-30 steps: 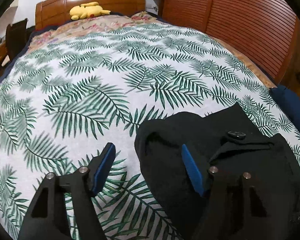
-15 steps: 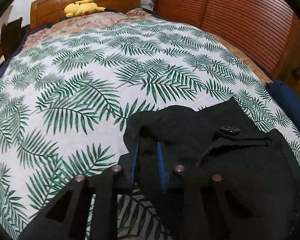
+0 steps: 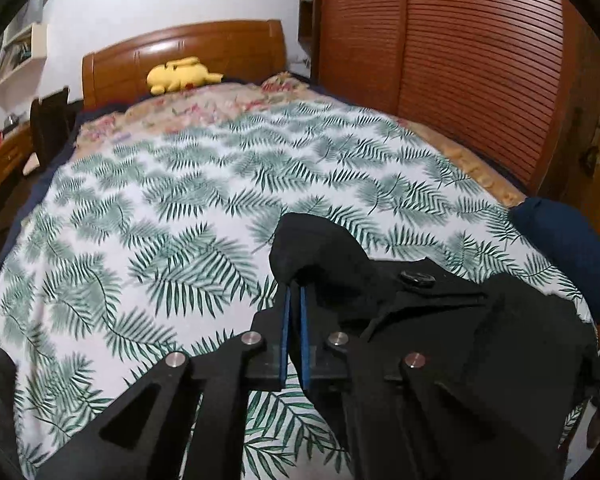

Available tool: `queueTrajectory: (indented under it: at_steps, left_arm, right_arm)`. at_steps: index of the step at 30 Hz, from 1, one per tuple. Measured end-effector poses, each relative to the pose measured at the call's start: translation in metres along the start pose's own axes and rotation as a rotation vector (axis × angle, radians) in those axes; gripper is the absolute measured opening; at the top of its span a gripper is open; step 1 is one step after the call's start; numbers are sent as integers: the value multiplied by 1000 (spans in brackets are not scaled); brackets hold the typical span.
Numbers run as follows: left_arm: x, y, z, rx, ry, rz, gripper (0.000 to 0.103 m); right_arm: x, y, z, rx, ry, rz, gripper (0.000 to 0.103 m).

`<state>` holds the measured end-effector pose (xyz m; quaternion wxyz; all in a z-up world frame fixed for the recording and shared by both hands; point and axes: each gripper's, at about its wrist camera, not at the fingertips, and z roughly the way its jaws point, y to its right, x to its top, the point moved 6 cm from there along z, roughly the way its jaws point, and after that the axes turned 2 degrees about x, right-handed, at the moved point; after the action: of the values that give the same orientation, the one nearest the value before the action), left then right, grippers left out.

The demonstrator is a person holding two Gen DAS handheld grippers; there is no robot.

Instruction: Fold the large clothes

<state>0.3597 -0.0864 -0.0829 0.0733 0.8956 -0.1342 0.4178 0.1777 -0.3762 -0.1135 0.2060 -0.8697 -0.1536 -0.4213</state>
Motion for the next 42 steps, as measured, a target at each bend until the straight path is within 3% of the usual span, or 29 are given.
queueTrajectory:
  at_steps: [6,12,23,29,32,34,36,38,40,42]
  left_arm:
    - [21,30,-23,-1,63,17,0]
    - [55,84,-35,-25,131,53,0]
    - [146,249,-40,-170,243,166,0]
    - [162,354,-15,-277,228,239,0]
    - [157,395,10,-296,180,278,0]
    - [145,418,34,-299,106,325,1]
    - [125,434,58,-281,39,360,2]
    - [115,438,61,-281,47,370,2]
    - [106,438,57,-307,31,379,3]
    - [99,438,51,-308,23,391,4]
  right_arm:
    - [29,20,-31,-74,71,-72,9]
    - [55,52,-73,-168,139,-130,9]
    - [99,145,-200,-436,278,-146,8]
    - [80,207,-268,-593,295,-70,8]
    - [61,231,-283,-630,274,-15,9]
    - [43,252,-280,-650,225,41,10]
    - [20,272,-268,-693,160,82,16]
    - [-1,292,-255,-736,100,118,22]
    - [-12,301,-250,-756,74,143,36]
    - [-16,303,-254,-769,98,160,60]
